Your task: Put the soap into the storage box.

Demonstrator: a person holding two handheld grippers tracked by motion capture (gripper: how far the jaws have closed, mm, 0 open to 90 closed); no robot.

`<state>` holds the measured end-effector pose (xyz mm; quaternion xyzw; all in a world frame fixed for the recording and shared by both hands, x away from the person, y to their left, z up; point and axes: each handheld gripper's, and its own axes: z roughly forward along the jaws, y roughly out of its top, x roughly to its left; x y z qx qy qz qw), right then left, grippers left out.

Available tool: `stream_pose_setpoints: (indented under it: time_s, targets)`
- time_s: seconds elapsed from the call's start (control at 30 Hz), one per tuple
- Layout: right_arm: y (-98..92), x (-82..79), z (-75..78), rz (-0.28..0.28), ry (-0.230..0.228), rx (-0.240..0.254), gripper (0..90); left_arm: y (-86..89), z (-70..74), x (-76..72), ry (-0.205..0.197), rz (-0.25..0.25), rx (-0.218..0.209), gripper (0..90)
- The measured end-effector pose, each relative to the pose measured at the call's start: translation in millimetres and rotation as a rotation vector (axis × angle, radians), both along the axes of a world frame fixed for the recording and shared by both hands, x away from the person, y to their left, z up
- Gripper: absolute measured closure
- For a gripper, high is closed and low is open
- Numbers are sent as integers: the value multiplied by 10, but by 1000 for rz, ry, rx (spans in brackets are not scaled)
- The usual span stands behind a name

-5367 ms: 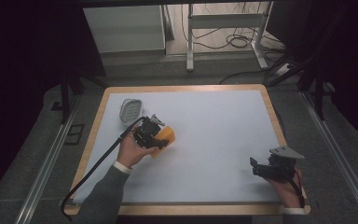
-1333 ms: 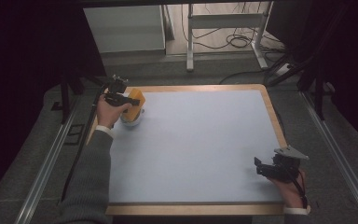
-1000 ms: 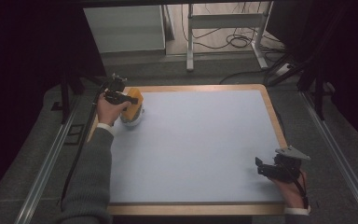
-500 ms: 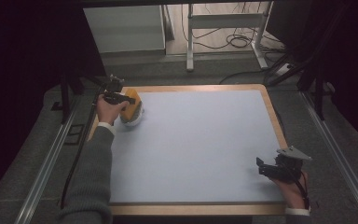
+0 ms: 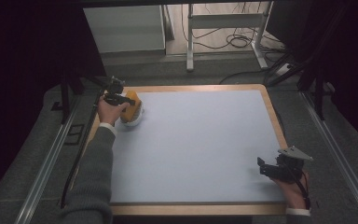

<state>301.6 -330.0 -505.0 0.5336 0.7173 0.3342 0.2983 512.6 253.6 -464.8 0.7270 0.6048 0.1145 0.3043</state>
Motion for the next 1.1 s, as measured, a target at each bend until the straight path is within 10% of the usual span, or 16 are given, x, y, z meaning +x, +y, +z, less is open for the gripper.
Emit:
stream_pose_setpoints:
  time_s: [0.3,0.5,0.77,1.1]
  targets:
    - [1,3,-3,3,3,2,39,11,-7,-15,-32,20,-21,575]
    - [21,1,-3,8,2,-1,39,26,107,-88,-60,28,11,296]
    - [34,6,-10,16,8,-1,39,76,233,-202,-108,40,8,193]
    - [48,4,-5,18,7,-4,39,-80,366,-537,-150,-95,-17,177]
